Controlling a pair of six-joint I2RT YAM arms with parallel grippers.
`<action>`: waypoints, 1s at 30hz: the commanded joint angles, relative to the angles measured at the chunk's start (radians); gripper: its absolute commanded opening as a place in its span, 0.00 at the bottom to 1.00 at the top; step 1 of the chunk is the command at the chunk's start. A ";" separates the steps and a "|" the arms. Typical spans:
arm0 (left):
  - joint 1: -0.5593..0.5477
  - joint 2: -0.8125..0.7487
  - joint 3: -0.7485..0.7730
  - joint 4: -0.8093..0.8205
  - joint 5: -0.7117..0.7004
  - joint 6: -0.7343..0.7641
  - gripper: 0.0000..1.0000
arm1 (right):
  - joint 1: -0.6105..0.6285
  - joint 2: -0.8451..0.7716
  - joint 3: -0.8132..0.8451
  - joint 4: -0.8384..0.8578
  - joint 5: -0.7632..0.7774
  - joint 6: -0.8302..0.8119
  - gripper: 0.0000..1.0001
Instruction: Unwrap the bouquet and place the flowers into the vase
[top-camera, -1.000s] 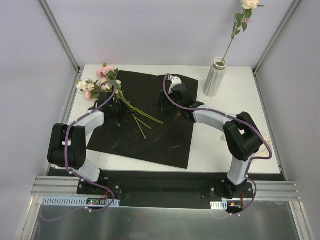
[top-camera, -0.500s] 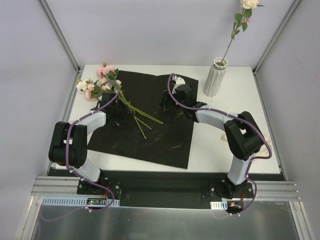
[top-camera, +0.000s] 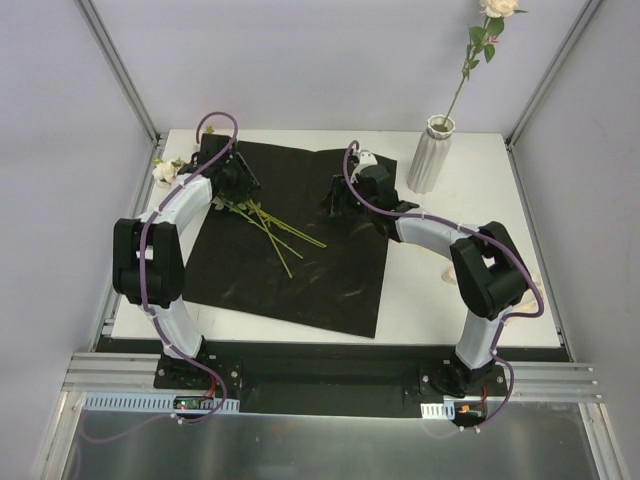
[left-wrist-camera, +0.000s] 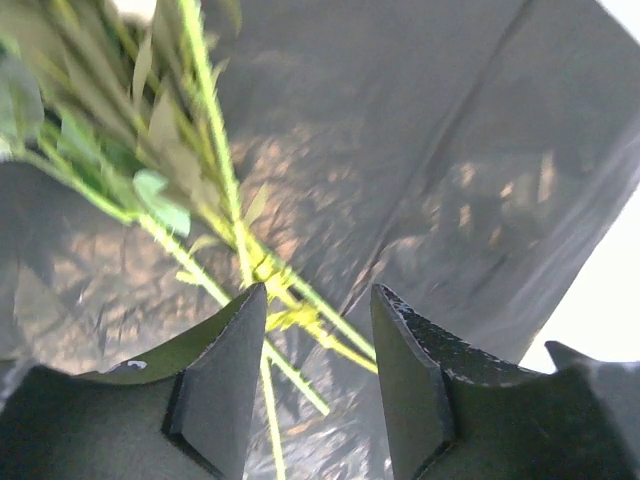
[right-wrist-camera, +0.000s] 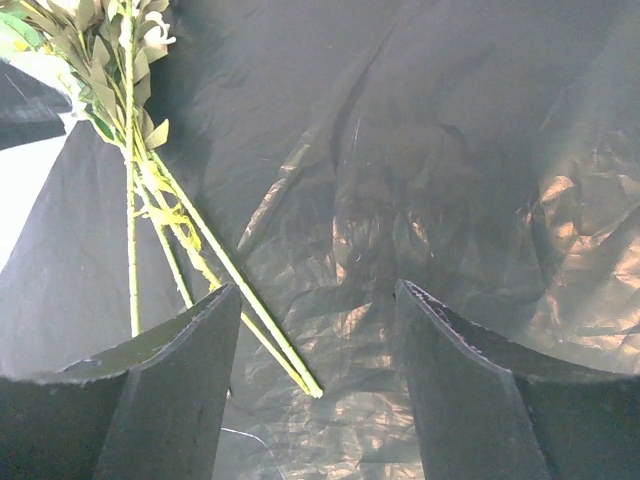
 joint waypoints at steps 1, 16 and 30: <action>-0.049 0.009 -0.068 -0.108 -0.013 0.029 0.47 | -0.017 -0.030 0.016 0.058 -0.039 0.041 0.65; -0.138 0.024 -0.197 -0.029 -0.059 -0.053 0.42 | -0.051 -0.018 -0.014 0.108 -0.088 0.114 0.65; -0.143 -0.065 -0.286 0.034 -0.089 -0.059 0.00 | -0.057 -0.004 -0.038 0.128 -0.102 0.124 0.65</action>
